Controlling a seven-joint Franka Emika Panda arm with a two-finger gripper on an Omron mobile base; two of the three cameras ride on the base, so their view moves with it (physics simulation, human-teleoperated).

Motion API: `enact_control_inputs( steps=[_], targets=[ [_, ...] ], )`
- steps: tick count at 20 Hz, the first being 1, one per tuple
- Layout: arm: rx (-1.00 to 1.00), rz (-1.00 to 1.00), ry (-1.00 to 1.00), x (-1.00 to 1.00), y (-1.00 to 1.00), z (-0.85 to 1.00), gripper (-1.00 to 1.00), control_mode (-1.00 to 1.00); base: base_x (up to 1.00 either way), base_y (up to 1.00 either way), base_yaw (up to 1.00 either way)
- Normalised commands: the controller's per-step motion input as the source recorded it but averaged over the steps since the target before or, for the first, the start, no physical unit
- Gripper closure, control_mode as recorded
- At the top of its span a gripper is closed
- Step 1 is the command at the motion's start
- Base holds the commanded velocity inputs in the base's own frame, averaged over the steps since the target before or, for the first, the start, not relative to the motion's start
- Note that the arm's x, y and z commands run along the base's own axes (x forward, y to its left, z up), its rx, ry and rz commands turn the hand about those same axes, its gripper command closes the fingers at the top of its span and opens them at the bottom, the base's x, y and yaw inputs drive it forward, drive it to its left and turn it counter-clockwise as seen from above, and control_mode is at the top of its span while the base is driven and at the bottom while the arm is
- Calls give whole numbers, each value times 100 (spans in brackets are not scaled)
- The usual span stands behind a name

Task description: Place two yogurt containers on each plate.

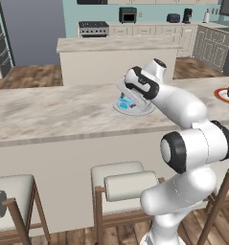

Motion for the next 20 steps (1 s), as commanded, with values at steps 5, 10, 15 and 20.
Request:
enact_control_inputs(
  steps=[5, 10, 15, 20],
  targets=[
    [0, -1, 1, -3, -6, 13, -100, -100, 0, 0, 0],
    [0, -2, 3, -7, -17, 29, -100, -100, 0, 0, 0],
    [0, -9, 4, -19, -58, 43, -100, -100, 0, 0, 0],
    [-2, -5, 6, -8, -95, 22, -100, -100, 0, 0, 0]
  ],
)
